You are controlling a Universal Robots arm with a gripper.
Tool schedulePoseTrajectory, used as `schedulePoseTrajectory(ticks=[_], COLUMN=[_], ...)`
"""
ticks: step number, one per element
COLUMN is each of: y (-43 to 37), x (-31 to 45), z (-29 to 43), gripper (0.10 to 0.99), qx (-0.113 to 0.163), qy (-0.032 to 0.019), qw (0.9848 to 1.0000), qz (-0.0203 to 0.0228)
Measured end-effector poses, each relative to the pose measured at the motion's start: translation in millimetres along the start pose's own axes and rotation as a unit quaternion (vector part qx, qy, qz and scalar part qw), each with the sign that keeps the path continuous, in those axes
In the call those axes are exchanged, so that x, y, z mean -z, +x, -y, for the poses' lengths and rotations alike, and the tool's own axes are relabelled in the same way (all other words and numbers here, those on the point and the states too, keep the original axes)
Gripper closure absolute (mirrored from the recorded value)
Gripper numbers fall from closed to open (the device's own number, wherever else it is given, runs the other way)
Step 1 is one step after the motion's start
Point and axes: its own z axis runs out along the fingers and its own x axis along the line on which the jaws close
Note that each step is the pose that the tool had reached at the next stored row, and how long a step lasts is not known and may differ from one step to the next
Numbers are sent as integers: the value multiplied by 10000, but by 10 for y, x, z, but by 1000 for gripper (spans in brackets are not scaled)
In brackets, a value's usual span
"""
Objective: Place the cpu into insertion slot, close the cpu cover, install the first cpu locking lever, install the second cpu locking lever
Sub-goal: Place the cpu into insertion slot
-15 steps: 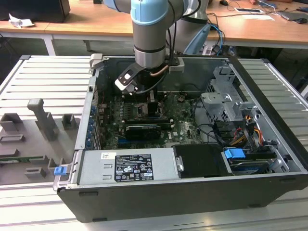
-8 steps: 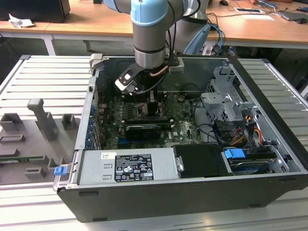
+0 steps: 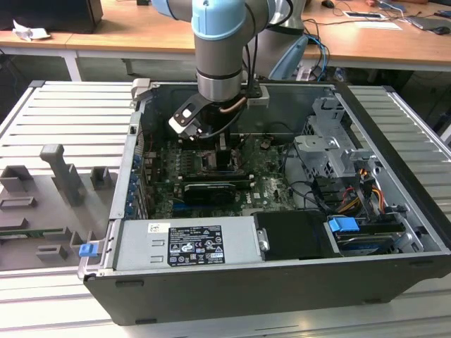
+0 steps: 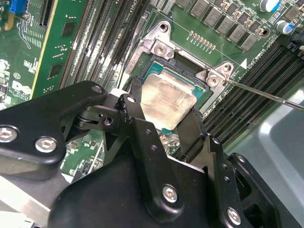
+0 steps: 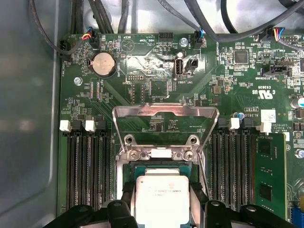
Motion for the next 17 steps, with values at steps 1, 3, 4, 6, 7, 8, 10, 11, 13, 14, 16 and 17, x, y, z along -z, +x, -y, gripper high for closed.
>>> schedulePoseTrajectory(ticks=[1, 3, 4, 6, 7, 8, 10, 11, 13, 14, 16, 17], y=[0, 1, 0, 0, 0, 0, 0, 0, 0, 0, 0, 1], x=[-1, -4, -7, -10, -10, -10, -11, -11, -11, -12, -12, -12], z=[0, 0, 0, 1, 1, 1, 1, 1, 1, 1, 1, 0], gripper=[545, 545, 545, 545, 545, 545, 545, 545, 471, 471, 471, 471], qx=[0, 0, 0, 0, 0, 0, 0, 0, 0, 0, 0, 0], qy=[-1, -1, -1, -1, -1, -1, -1, -1, -1, -1, -1, -1], qw=[10000, 10000, 10000, 10000, 10000, 10000, 10000, 10000, 10000, 10000, 10000, 10000], qz=[-1, -1, 0, 0, 0, 0, 0, 1, 0, 0, 0, -1])
